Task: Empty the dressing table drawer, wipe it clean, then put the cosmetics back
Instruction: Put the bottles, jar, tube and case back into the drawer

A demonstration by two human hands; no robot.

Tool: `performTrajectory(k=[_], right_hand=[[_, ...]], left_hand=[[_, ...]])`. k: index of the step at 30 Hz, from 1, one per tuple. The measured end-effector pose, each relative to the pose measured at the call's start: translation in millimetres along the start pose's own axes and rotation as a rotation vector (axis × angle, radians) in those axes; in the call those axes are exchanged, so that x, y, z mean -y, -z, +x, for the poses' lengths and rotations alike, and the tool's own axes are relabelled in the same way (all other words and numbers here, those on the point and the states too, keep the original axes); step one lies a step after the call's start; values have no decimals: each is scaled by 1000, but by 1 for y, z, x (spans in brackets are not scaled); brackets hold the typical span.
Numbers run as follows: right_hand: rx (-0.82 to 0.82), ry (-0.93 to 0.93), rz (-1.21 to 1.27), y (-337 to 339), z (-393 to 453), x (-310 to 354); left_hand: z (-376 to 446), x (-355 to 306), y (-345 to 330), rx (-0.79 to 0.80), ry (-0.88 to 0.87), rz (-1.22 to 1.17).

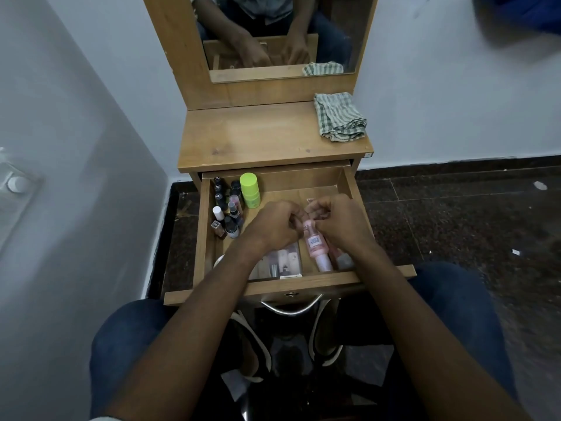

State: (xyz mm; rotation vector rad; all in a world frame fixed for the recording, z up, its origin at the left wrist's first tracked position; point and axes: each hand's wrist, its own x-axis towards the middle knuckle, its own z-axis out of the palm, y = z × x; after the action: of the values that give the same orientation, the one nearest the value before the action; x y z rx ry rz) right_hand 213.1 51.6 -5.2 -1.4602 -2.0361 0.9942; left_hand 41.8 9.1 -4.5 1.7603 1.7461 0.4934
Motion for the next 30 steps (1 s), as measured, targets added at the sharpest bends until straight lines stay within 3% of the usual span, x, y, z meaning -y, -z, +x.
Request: performTrajectory(k=[16,19,24,30], right_hand=[[-87,7,-239,-4,-9,16],[-82,27,-329,-4,-14,24],[-130,89,-415,-4,-40,43],[-215,163,-403,-23,-64,51]], left_hand=[[-2,-1,-1,2,-36,68],[-15,-4,1,-84,-7,124],[-52,-17,-4,-364,37,114],[-92,-19,-14,-509,50,157]])
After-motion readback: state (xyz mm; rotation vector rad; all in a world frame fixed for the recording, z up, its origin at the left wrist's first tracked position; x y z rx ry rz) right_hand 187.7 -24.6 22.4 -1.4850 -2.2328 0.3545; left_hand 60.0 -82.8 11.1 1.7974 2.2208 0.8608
